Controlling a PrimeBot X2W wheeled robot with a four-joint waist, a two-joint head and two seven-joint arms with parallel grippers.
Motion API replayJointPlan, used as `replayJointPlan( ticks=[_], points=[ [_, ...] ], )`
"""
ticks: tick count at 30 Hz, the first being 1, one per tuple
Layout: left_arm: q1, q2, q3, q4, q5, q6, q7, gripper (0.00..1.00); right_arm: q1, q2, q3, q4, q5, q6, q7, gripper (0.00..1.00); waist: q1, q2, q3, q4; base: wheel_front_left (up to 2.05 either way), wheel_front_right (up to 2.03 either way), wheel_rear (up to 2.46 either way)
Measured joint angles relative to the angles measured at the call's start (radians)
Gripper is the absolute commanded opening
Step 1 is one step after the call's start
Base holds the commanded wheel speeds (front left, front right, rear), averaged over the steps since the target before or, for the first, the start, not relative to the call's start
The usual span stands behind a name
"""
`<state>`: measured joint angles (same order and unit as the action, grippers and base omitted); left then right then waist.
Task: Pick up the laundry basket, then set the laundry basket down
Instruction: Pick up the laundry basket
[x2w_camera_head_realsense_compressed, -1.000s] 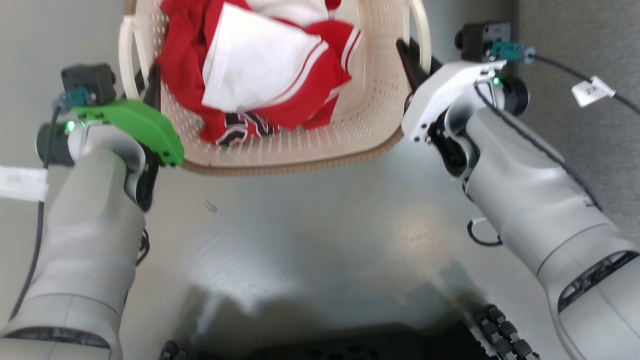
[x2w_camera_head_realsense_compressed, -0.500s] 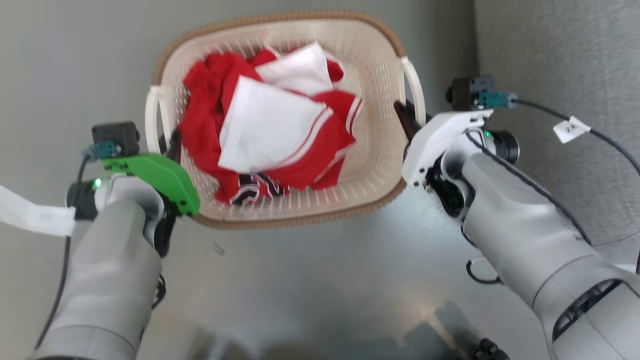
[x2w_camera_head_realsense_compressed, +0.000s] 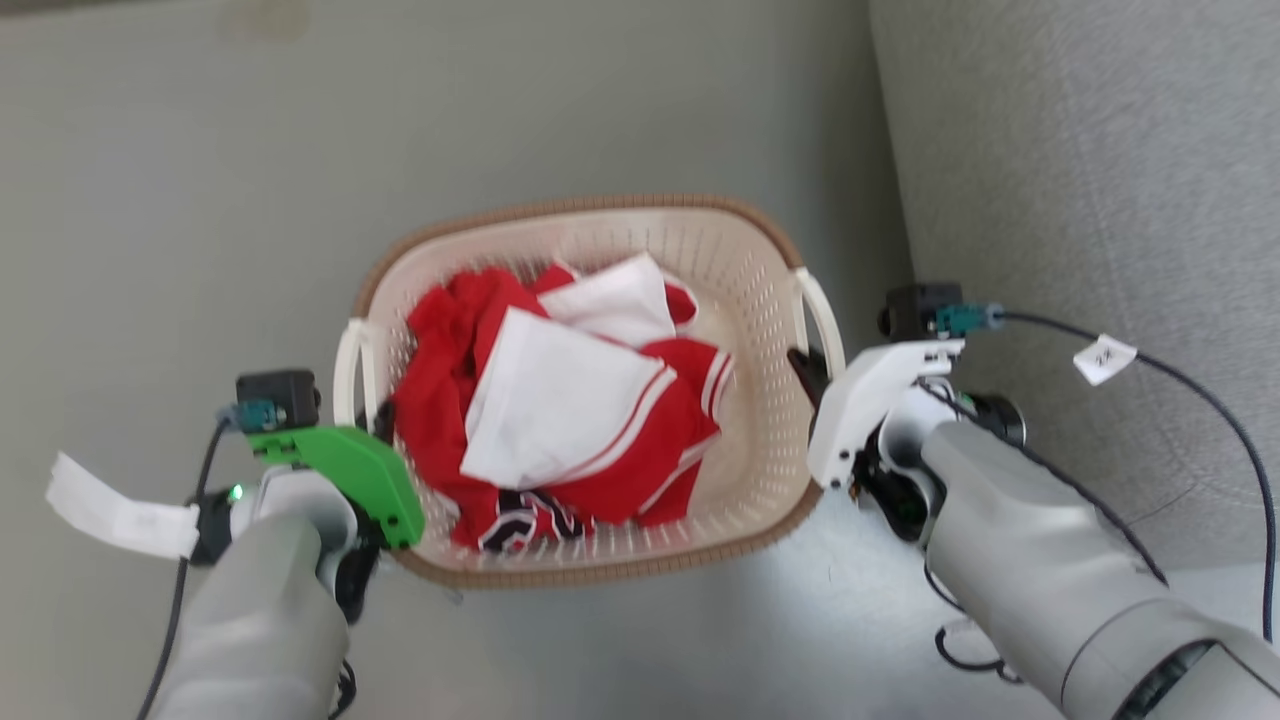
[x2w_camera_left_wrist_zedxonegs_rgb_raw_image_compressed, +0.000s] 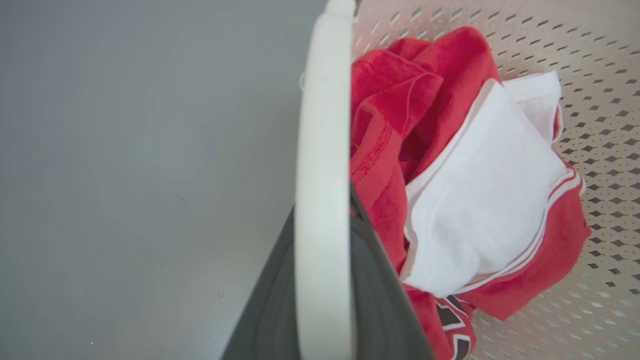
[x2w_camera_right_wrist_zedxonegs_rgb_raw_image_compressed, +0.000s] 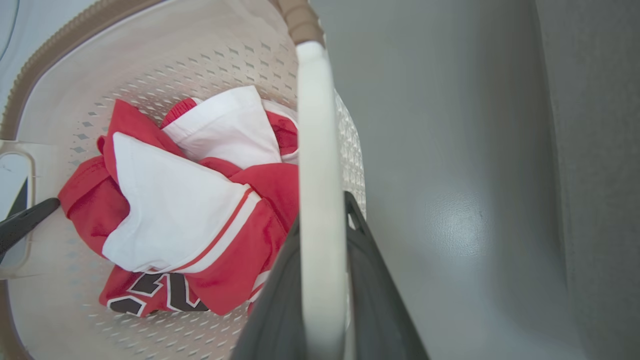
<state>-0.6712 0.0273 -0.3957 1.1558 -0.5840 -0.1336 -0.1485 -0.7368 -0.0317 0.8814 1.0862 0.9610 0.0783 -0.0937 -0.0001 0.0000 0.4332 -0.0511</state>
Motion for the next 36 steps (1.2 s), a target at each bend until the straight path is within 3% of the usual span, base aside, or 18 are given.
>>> replayJointPlan(
  ticks=[21, 36],
  points=[
    [0.176, -0.024, -0.044, 0.064, -0.063, 0.000, 0.124, 0.00, 0.180, 0.005, 0.069, 0.030, 0.074, 0.005, 0.155, 0.00, 0.0000, 0.0000, -0.296, -0.013, 0.00, 0.00, 0.00],
    [0.199, -0.026, -0.055, 0.066, -0.082, 0.000, 0.176, 0.00, 0.196, 0.004, 0.086, 0.036, 0.089, -0.002, 0.211, 0.00, -0.0001, 0.0000, -0.376, -0.022, 0.00, 0.00, 0.00]
  ],
)
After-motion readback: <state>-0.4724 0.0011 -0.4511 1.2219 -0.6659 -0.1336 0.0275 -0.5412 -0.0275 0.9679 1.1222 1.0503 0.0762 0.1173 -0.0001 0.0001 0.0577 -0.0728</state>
